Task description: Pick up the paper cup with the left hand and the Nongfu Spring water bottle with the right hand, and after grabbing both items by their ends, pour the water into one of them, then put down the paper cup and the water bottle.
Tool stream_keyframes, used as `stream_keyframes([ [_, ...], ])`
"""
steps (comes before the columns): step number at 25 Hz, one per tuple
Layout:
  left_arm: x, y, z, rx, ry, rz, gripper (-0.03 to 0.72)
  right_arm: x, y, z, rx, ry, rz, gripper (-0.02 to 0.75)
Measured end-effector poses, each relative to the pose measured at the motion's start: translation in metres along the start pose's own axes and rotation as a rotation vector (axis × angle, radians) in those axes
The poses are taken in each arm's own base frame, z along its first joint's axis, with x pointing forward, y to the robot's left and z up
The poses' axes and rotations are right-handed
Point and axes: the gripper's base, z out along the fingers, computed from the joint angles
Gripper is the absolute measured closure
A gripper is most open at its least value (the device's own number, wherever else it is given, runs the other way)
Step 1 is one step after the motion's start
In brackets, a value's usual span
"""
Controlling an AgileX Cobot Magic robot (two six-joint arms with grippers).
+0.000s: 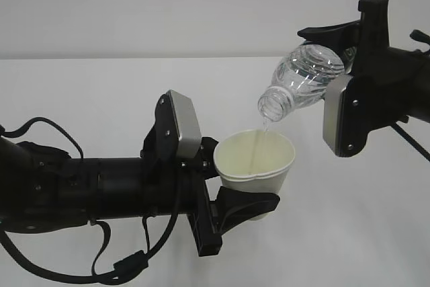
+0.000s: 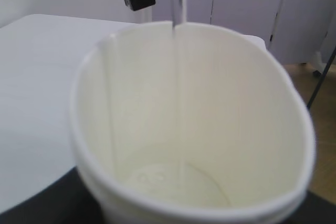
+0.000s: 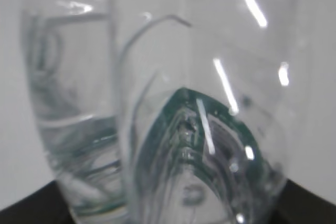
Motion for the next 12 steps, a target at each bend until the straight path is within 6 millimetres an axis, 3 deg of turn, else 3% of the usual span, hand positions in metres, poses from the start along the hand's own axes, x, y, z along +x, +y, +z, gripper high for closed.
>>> stream_keyframes([
  [12, -0.0006, -0.0019, 0.0000, 0.020, -0.007, 0.010, 0.241, 0.0000, -0.0001, 0.0000, 0.001, 0.000, 0.000, 0.292],
])
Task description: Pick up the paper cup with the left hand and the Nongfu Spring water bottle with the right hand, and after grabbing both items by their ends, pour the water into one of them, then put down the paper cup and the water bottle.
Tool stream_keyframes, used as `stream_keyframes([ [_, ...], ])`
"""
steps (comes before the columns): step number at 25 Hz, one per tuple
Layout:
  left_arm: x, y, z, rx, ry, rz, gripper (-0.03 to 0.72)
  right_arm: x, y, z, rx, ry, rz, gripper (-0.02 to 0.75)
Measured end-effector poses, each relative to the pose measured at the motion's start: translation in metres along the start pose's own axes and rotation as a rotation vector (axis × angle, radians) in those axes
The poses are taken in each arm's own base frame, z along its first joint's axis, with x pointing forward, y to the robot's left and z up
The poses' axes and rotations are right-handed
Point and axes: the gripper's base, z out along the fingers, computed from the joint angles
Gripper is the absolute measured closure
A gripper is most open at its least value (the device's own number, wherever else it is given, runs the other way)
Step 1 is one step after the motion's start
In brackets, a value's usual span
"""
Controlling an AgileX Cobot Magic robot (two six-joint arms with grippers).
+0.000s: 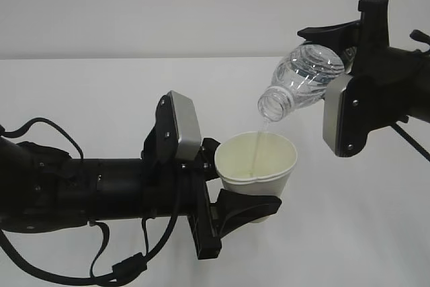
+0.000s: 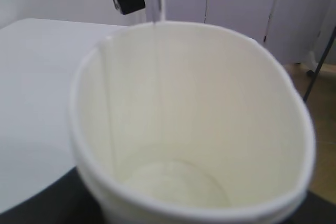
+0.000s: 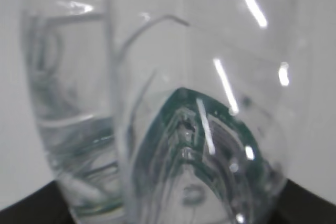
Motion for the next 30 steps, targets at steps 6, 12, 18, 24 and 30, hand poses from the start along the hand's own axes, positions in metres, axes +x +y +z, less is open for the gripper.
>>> stream_keyframes([
  [6, 0.0000, -0.0005, 0.0000, 0.005, 0.001, -0.002, 0.241, -0.0001, -0.0001, 0.0000, 0.001, -0.001, 0.000, 0.292],
  [12, 0.0000, -0.0005, 0.0000, 0.005, 0.001, -0.004, 0.241, -0.0005, -0.0011, 0.0000, 0.012, -0.006, -0.001, 0.292],
  [18, 0.0000, -0.0005, 0.0000, 0.005, 0.001, -0.012, 0.242, -0.0007, -0.0015, 0.0000, 0.016, -0.008, -0.008, 0.292],
  [24, 0.0000, -0.0005, 0.0000, 0.006, 0.000, -0.013, 0.242, -0.0008, -0.0017, 0.0000, 0.018, -0.008, -0.019, 0.292],
  [30, 0.0000, -0.0005, 0.0000, 0.006, 0.000, -0.013, 0.242, -0.0009, -0.0020, 0.0000, 0.022, -0.009, -0.019, 0.292],
])
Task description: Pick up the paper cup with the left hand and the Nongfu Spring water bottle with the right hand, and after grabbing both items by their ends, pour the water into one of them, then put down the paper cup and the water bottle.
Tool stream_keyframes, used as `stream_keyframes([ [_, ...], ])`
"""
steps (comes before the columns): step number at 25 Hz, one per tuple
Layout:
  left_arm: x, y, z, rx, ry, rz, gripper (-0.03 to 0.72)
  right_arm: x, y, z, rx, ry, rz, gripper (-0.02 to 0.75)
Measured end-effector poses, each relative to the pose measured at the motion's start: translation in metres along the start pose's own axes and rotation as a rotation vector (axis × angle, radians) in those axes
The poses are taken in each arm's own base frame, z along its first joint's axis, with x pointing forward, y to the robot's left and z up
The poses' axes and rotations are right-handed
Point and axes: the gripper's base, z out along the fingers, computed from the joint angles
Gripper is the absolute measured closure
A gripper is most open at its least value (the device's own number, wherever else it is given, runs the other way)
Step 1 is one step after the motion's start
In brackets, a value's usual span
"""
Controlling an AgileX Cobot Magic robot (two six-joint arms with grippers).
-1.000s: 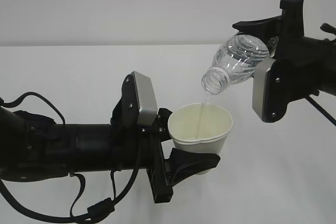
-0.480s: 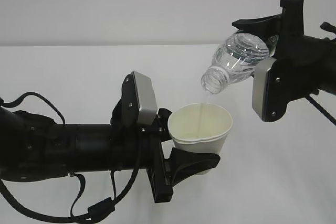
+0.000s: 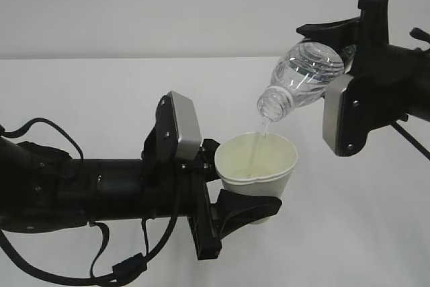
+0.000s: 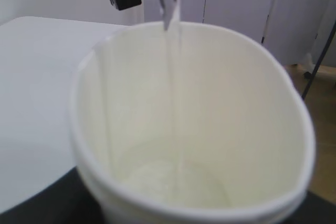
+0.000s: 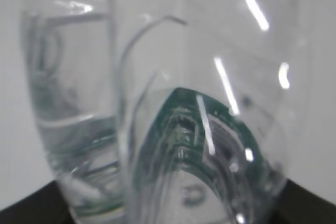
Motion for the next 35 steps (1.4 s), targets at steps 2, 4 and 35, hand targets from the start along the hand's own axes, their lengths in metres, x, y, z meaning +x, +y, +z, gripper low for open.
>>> stream_keyframes([
  [2, 0.0000, 0.0000, 0.0000, 0.000, 0.000, -0.001, 0.242, 0.0000, 0.0000, 0.0000, 0.000, 0.000, -0.002, 0.292],
  [4, 0.0000, 0.0000, 0.0000, 0.000, 0.000, -0.002, 0.242, 0.0000, 0.0000, 0.0000, 0.000, 0.000, -0.002, 0.292],
  [35, 0.0016, 0.0001, 0.0004, 0.001, 0.004, -0.005, 0.242, -0.0001, -0.0001, 0.0000, 0.001, -0.001, -0.004, 0.292],
])
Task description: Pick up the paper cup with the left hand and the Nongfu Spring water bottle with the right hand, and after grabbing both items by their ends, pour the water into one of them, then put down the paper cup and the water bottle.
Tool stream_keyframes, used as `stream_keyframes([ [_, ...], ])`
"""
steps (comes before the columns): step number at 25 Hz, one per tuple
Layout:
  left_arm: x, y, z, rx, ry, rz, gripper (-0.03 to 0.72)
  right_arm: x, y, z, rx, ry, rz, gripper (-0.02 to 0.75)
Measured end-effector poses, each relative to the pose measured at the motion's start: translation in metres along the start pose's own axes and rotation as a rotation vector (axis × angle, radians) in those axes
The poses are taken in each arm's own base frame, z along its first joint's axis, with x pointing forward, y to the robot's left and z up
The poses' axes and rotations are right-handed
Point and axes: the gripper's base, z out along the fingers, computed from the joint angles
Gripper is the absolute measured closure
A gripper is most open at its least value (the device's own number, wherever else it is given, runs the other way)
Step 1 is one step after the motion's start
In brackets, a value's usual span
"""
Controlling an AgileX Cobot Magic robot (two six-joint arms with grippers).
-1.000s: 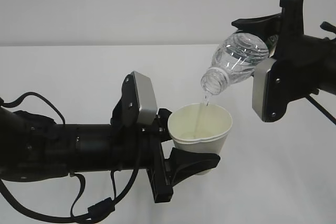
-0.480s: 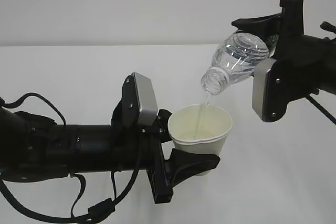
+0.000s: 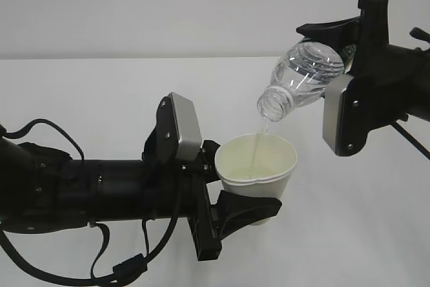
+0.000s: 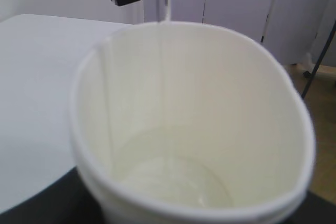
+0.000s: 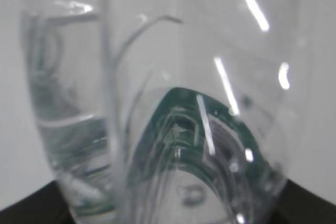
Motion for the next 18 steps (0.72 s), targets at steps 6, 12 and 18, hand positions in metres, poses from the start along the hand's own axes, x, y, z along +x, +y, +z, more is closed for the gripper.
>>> stream_keyframes([
  [6, 0.0000, 0.0000, 0.0000, 0.000, 0.000, 0.000, 0.242, -0.0001, -0.0003, 0.0000, 0.003, -0.001, -0.001, 0.292],
  [12, 0.0000, 0.0000, 0.0000, 0.000, 0.000, 0.000, 0.242, -0.0002, -0.0005, 0.0000, 0.005, -0.002, -0.016, 0.292],
  [18, 0.0000, 0.0000, 0.0000, 0.000, 0.000, 0.000, 0.242, -0.0002, -0.0005, 0.0000, 0.005, -0.002, -0.019, 0.292],
])
